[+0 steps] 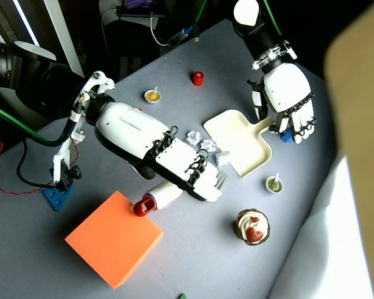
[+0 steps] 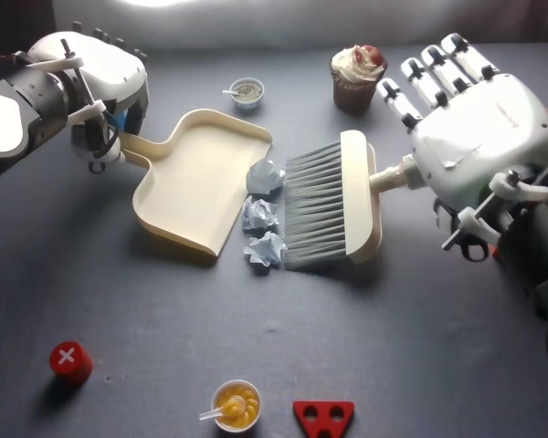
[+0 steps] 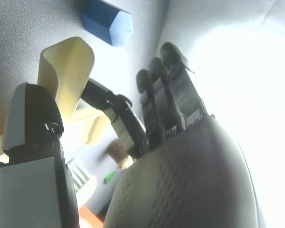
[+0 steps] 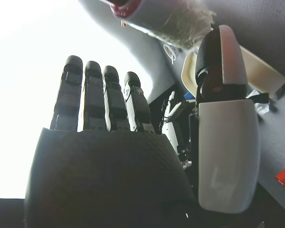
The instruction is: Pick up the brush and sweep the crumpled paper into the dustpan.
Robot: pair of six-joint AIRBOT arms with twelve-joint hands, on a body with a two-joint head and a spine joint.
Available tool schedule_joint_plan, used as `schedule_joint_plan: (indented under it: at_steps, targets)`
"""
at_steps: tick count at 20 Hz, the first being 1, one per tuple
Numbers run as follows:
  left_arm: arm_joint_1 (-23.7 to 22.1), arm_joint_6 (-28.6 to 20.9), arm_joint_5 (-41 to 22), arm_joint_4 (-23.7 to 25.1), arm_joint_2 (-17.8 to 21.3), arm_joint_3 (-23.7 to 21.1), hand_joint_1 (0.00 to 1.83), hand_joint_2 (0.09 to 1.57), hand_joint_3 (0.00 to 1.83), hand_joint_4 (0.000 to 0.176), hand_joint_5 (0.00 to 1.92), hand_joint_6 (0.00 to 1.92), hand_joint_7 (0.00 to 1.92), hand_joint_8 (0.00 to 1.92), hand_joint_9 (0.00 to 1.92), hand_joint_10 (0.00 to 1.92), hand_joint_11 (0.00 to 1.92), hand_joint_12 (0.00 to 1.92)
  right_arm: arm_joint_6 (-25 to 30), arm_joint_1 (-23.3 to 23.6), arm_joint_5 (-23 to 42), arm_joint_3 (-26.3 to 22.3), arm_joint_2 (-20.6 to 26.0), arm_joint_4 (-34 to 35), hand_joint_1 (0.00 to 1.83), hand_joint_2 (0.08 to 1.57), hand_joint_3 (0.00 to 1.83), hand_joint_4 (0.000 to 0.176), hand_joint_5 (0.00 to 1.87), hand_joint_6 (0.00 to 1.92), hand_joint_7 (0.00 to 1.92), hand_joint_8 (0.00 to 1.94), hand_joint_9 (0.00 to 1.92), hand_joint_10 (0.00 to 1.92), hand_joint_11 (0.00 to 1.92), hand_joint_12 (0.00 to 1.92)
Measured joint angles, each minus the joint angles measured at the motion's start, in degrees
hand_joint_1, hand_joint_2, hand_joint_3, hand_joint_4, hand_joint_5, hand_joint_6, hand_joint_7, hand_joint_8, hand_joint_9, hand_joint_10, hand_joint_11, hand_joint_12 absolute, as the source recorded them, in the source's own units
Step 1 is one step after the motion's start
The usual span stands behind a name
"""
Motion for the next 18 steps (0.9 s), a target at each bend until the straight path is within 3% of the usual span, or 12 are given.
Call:
schedule_joint_plan:
  at_steps: [13, 18]
  targets:
    - [0.0, -0.46, -0.02, 0.04, -0.22, 0.0, 1.17, 1.08, 0.0, 0.0, 1.06, 0.84, 0.35, 0.0, 0.3, 0.0, 0.31, 0.01, 0.02, -1.57, -0.57, 8.7, -5.92, -0.85, 1.06, 1.02, 0.0, 0.0, 0.12, 0.01, 0.12, 0.01, 0.09, 0.01, 0.12, 0.01]
    - [0.0, -0.46, -0.04, 0.04, -0.17, 0.0, 1.17, 1.08, 0.0, 0.0, 1.07, 0.83, 0.35, 0.0, 0.29, 0.0, 0.32, 0.02, 0.04, -1.57, -0.33, 9.9, -7.72, -0.81, 1.07, 0.99, 0.0, 0.0, 0.17, 0.01, 0.18, 0.01, 0.15, 0.01, 0.17, 0.02]
